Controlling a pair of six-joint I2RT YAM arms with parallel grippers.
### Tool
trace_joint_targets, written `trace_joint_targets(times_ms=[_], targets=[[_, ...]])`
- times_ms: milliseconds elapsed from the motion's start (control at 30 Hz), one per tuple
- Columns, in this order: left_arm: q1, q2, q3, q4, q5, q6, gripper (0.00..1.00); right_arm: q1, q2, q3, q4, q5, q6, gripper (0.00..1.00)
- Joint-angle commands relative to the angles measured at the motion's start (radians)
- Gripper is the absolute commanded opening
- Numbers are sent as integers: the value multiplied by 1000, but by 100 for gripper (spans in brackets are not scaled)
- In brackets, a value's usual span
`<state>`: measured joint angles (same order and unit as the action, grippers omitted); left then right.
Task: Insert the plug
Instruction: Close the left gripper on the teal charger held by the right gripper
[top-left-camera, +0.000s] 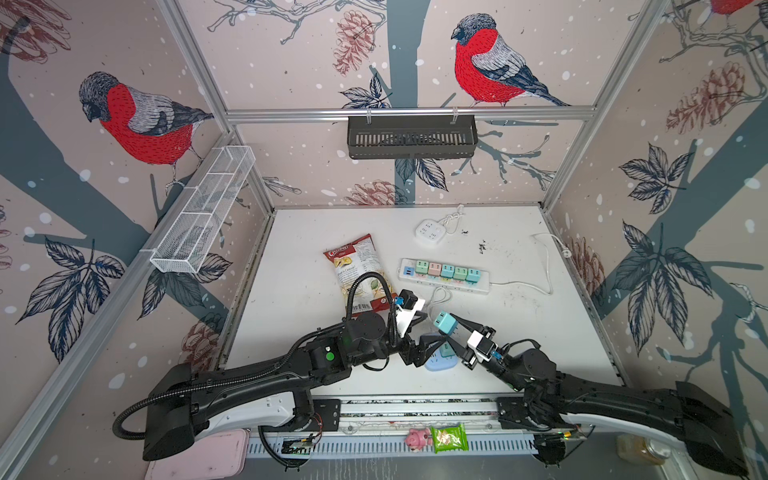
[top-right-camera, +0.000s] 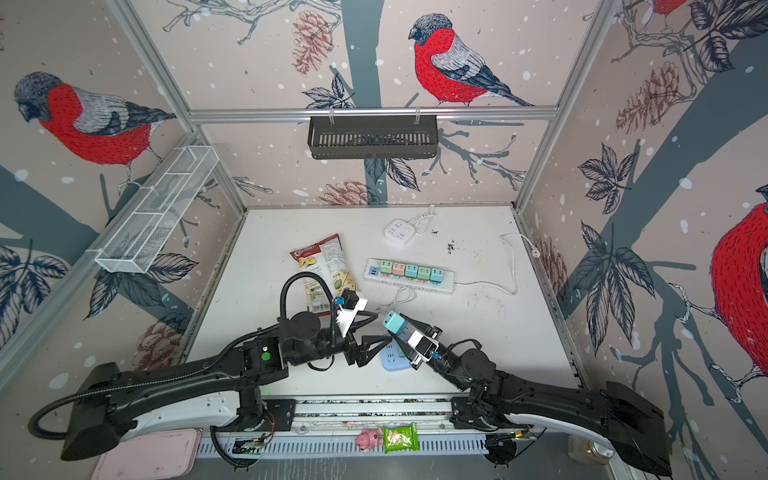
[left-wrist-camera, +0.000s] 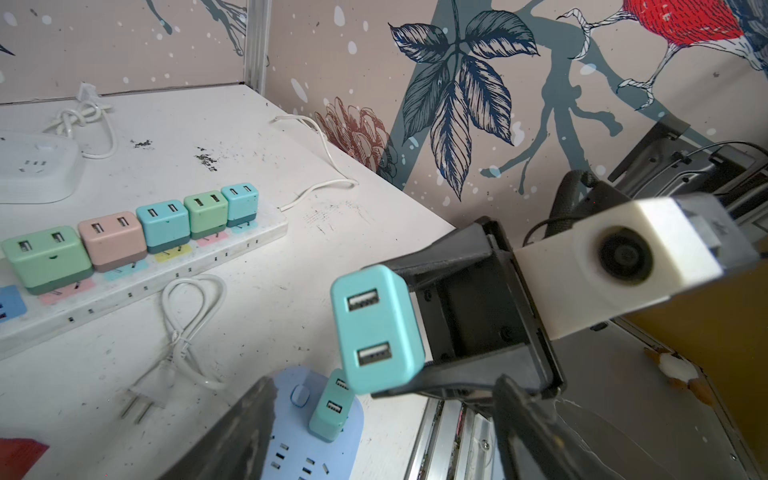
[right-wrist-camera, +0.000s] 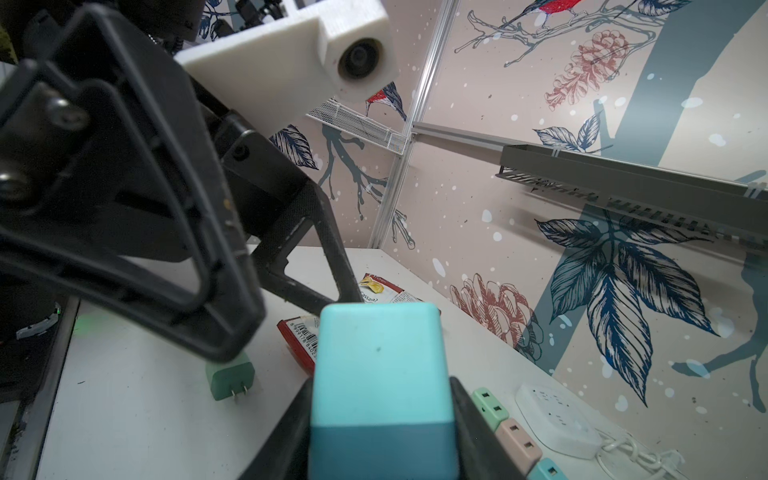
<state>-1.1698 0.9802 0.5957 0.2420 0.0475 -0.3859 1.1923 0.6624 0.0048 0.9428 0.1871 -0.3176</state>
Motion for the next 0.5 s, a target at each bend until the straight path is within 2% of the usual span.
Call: trace_joint_targets(times_ms=[0,133,467], targets=[[-2,16,28,-12,-29,-5,79,19,4,-96,40,19,-36,10],[-2,36,53,-29,-18,-6,72,36,20,-89,51,32,-62,10],[-2,59,77,-50,15,-4,69,44,75,-56,81,32,-116,10]])
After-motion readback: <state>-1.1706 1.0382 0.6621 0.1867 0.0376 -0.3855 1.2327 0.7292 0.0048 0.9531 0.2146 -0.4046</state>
